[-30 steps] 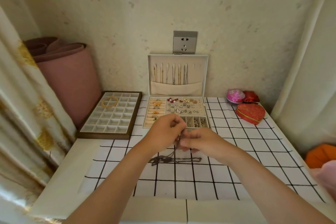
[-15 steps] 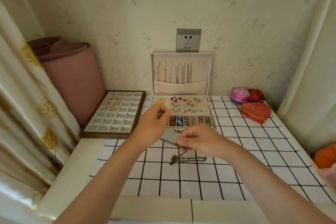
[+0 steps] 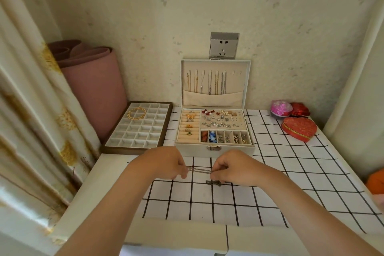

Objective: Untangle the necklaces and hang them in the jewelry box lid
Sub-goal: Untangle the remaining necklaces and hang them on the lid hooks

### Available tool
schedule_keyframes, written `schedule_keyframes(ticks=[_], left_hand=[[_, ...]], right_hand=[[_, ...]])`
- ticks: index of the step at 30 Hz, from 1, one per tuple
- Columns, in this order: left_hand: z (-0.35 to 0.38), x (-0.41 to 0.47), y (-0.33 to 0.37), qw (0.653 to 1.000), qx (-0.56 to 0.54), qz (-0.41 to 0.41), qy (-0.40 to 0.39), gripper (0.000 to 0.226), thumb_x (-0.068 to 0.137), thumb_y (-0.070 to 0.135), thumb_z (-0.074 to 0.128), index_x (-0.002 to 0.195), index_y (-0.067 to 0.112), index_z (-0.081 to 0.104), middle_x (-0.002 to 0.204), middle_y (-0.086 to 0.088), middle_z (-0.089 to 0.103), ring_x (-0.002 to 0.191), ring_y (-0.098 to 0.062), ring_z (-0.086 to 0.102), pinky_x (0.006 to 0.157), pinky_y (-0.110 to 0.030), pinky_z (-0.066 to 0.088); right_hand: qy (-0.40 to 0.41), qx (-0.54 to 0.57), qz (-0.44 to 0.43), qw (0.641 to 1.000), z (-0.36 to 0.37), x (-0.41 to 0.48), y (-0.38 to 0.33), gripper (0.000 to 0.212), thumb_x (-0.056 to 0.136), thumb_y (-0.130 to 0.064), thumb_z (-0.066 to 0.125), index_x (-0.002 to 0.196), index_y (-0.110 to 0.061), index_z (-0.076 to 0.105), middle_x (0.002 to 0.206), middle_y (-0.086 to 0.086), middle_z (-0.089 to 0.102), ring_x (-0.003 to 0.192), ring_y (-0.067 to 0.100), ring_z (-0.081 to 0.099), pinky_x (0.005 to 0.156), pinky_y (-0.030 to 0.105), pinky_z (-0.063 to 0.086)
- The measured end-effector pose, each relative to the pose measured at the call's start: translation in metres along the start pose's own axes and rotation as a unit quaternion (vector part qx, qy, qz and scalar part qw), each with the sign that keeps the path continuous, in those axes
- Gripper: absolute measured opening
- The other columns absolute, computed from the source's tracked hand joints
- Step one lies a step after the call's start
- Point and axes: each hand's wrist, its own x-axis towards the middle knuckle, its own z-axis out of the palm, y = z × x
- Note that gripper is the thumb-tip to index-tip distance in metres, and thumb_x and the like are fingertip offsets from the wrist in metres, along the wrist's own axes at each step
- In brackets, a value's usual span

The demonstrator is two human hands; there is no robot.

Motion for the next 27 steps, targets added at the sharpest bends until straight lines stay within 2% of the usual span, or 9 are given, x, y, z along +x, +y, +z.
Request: schedule_keyframes(ticks=[3,6,9,12,14,17,20,23,27], left_hand=[[0.004,0.007,-0.010,0.995,0.068,-0.068,-0.002,0.022,0.083,0.035,0.067,0.096,0.020,0.074,0.091,0.003,0.069,0.089,-0.017,0.064,0.082,-0.031,0.055],[0.009,0.011,-0.016,0.992,0.085,-0.095,0.012,0.016,0.083,0.028,0.065,0.072,0.017,0.060,0.074,0.003,0.057,0.069,-0.016,0.056,0.059,-0.024,0.045],[0.011,0.014,-0.013,0.991,0.087,-0.096,0.044,0.017,0.090,0.022,0.055,0.074,0.017,0.056,0.071,0.004,0.052,0.066,-0.013,0.052,0.054,-0.022,0.040],[0.015,0.018,-0.007,0.989,0.102,-0.091,0.051,0.016,0.095,0.020,0.051,0.097,0.013,0.065,0.075,0.004,0.053,0.079,-0.017,0.057,0.064,-0.025,0.044],[0.018,0.018,-0.003,0.986,0.141,-0.076,0.043,0.021,0.095,0.021,0.052,0.107,0.016,0.068,0.083,0.004,0.058,0.092,-0.019,0.059,0.080,-0.030,0.042],[0.025,0.017,0.005,0.975,0.215,-0.014,0.052,0.032,0.095,0.021,0.051,0.125,0.025,0.063,0.118,0.002,0.064,0.118,-0.022,0.052,0.105,-0.041,0.026],[0.032,0.017,0.018,0.990,0.068,0.103,0.072,0.039,0.095,0.025,0.057,0.134,0.032,0.059,0.134,0.006,0.060,0.127,-0.017,0.050,0.111,-0.038,0.030],[0.031,0.018,0.024,0.982,-0.113,0.144,0.037,0.019,0.090,0.021,0.066,0.107,0.020,0.073,0.104,-0.001,0.073,0.097,-0.015,0.064,0.089,-0.029,0.049],[0.029,0.018,0.021,0.946,-0.295,0.134,0.007,0.010,0.090,0.011,0.067,0.095,0.007,0.075,0.085,-0.004,0.076,0.070,-0.011,0.067,0.077,-0.028,0.055]], right_hand=[[0.003,-0.022,0.004,1.000,0.001,0.001,0.005,0.013,0.089,-0.035,0.071,0.096,-0.027,0.077,0.082,-0.015,0.070,0.078,0.000,0.063,0.069,0.016,0.045],[0.001,-0.016,0.012,1.000,0.000,0.000,0.008,0.015,0.089,-0.036,0.070,0.099,-0.028,0.078,0.084,-0.016,0.069,0.078,0.000,0.062,0.071,0.017,0.045],[0.005,-0.002,0.019,1.000,0.000,-0.002,0.008,0.014,0.088,-0.034,0.071,0.098,-0.029,0.079,0.087,-0.019,0.073,0.085,-0.002,0.066,0.078,0.016,0.050],[0.014,0.026,0.018,0.999,0.001,-0.003,0.006,0.012,0.087,-0.032,0.072,0.097,-0.030,0.080,0.086,-0.023,0.073,0.088,-0.007,0.067,0.083,0.016,0.051],[0.026,0.057,0.013,0.998,0.001,-0.002,0.005,0.010,0.087,-0.032,0.074,0.094,-0.031,0.080,0.087,-0.023,0.075,0.088,-0.008,0.067,0.085,0.017,0.051],[0.035,0.100,-0.002,0.994,0.000,-0.004,-0.001,0.009,0.088,-0.027,0.072,0.089,-0.029,0.081,0.079,-0.024,0.074,0.079,-0.011,0.066,0.076,0.012,0.046],[0.038,0.162,-0.011,0.986,-0.001,-0.005,-0.007,0.016,0.094,-0.018,0.065,0.086,-0.021,0.079,0.084,-0.011,0.078,0.087,0.000,0.071,0.088,0.021,0.051],[0.055,0.269,-0.028,0.961,-0.002,-0.007,-0.010,0.018,0.098,-0.009,0.058,0.090,-0.007,0.073,0.087,0.012,0.077,0.085,0.026,0.075,0.089,0.041,0.059],[0.071,0.314,-0.019,0.947,-0.005,-0.006,-0.008,0.019,0.102,-0.011,0.052,0.093,-0.006,0.067,0.078,0.012,0.072,0.058,0.027,0.065,0.068,0.043,0.056]])
